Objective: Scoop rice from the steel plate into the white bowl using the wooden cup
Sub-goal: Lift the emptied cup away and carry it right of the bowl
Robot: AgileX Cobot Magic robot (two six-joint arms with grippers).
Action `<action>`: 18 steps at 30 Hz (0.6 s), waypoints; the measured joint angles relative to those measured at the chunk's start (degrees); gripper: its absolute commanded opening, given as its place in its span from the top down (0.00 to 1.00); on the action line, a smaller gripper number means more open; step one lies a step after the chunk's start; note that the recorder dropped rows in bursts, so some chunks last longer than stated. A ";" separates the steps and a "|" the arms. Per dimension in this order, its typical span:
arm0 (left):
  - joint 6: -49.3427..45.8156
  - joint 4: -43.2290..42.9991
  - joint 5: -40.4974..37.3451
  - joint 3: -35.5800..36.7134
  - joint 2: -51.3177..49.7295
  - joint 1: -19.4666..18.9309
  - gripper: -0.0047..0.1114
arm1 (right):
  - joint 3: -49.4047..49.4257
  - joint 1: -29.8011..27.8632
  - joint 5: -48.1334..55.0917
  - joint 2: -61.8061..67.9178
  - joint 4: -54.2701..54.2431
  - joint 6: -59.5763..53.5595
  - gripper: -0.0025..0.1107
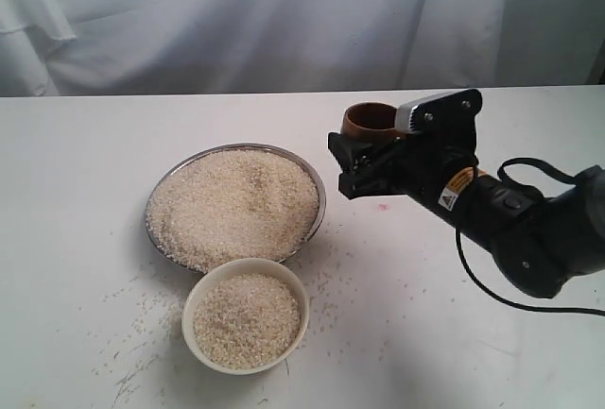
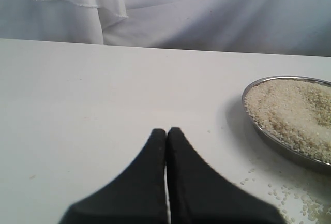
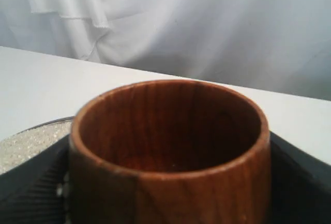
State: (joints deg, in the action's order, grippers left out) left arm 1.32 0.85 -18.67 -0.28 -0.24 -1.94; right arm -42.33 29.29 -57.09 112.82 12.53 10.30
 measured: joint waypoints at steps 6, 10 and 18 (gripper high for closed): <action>0.00 0.00 0.00 0.00 0.00 0.00 0.96 | 0.00 0.00 -0.22 2.59 1.12 0.14 0.98; 0.00 0.00 0.00 0.00 0.00 0.00 0.96 | 0.00 0.00 -0.22 4.55 1.23 -0.66 0.98; 0.00 0.00 0.00 0.00 0.00 0.00 0.96 | -2.02 0.00 -0.22 10.33 0.64 -1.46 0.98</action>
State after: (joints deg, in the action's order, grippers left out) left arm 1.32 0.85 -18.67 -0.28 -0.24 -1.94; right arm -44.35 29.29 -57.31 123.15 13.17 8.84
